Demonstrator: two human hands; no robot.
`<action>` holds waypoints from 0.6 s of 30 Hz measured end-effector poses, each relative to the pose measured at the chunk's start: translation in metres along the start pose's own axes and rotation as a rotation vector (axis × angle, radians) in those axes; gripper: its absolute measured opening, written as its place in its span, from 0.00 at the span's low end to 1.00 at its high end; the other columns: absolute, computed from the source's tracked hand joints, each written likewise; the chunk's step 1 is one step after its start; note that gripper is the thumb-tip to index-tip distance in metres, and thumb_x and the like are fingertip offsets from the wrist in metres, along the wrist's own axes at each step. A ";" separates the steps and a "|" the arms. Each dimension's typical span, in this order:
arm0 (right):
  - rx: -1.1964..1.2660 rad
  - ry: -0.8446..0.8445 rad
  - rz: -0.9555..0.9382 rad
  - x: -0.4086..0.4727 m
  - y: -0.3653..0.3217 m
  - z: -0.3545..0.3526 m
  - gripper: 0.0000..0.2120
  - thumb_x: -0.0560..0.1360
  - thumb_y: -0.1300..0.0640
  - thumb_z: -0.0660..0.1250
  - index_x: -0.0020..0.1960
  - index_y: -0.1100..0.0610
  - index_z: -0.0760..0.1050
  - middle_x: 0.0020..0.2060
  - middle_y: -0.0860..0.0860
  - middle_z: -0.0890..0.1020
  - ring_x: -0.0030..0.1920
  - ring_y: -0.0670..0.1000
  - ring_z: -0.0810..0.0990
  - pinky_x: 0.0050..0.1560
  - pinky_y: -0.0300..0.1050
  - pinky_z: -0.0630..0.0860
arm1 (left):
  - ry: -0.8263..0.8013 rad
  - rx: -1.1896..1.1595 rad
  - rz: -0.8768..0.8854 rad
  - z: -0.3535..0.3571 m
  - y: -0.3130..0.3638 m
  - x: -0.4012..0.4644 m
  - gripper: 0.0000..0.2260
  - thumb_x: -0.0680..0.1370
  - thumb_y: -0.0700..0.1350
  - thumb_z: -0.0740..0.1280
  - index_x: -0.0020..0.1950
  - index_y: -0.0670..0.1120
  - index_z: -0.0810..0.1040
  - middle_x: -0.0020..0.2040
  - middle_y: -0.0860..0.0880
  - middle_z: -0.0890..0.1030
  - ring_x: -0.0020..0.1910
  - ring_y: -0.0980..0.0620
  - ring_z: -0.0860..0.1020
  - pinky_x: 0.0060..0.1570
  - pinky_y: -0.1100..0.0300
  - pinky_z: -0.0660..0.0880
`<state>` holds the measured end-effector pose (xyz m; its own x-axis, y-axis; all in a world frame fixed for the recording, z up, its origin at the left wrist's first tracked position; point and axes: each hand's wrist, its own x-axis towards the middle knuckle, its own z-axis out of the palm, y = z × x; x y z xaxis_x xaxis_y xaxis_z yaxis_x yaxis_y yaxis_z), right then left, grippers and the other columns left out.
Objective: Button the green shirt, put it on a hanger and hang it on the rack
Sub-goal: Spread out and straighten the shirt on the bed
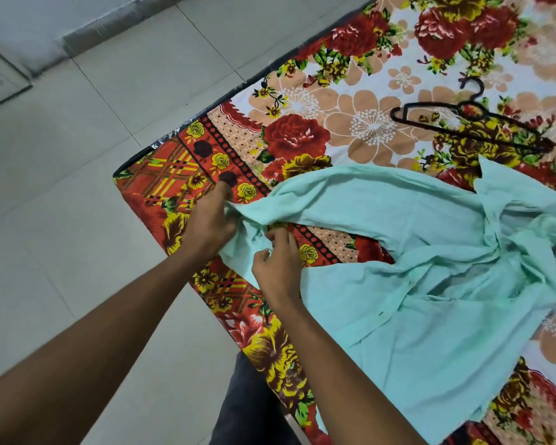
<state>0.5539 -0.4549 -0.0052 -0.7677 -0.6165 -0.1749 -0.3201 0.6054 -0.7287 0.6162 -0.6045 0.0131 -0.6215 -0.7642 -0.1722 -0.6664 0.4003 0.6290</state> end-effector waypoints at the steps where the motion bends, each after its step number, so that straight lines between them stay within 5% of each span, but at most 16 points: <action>1: 0.044 -0.012 0.059 0.002 0.004 0.001 0.14 0.73 0.65 0.67 0.57 0.57 0.73 0.54 0.53 0.78 0.54 0.56 0.77 0.50 0.45 0.72 | -0.020 -0.016 0.005 0.002 -0.002 -0.002 0.17 0.74 0.38 0.73 0.60 0.43 0.73 0.54 0.47 0.78 0.51 0.46 0.76 0.44 0.50 0.71; 5: 0.174 -0.022 0.068 0.007 0.007 -0.003 0.20 0.73 0.64 0.72 0.63 0.58 0.72 0.57 0.53 0.80 0.57 0.51 0.77 0.56 0.41 0.72 | -0.106 -0.077 0.071 -0.001 -0.018 -0.013 0.24 0.72 0.43 0.72 0.67 0.44 0.72 0.61 0.45 0.76 0.60 0.47 0.74 0.57 0.52 0.74; 10: 0.067 -0.085 -0.047 0.004 0.017 -0.006 0.19 0.74 0.62 0.72 0.62 0.58 0.72 0.57 0.54 0.77 0.57 0.56 0.78 0.55 0.53 0.77 | -0.117 -0.087 -0.033 -0.011 -0.028 -0.027 0.30 0.72 0.37 0.76 0.72 0.44 0.69 0.64 0.43 0.73 0.60 0.48 0.73 0.52 0.61 0.74; 14: -0.056 -0.105 -0.045 0.007 0.018 -0.014 0.18 0.76 0.52 0.72 0.63 0.56 0.73 0.57 0.53 0.75 0.55 0.56 0.79 0.49 0.54 0.79 | -0.170 0.168 0.004 -0.014 -0.015 -0.028 0.34 0.72 0.42 0.76 0.76 0.44 0.67 0.70 0.42 0.70 0.68 0.41 0.71 0.62 0.43 0.76; 18: -0.041 -0.022 -0.139 0.007 0.018 -0.035 0.17 0.80 0.48 0.68 0.62 0.57 0.75 0.56 0.53 0.76 0.56 0.54 0.78 0.52 0.51 0.79 | -0.186 0.315 0.098 -0.013 0.021 -0.033 0.42 0.71 0.43 0.72 0.83 0.47 0.59 0.80 0.40 0.63 0.79 0.37 0.62 0.75 0.32 0.60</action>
<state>0.5232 -0.4311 0.0038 -0.7022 -0.7063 -0.0896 -0.4452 0.5338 -0.7190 0.6286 -0.5773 0.0421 -0.7334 -0.6213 -0.2758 -0.6761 0.6248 0.3904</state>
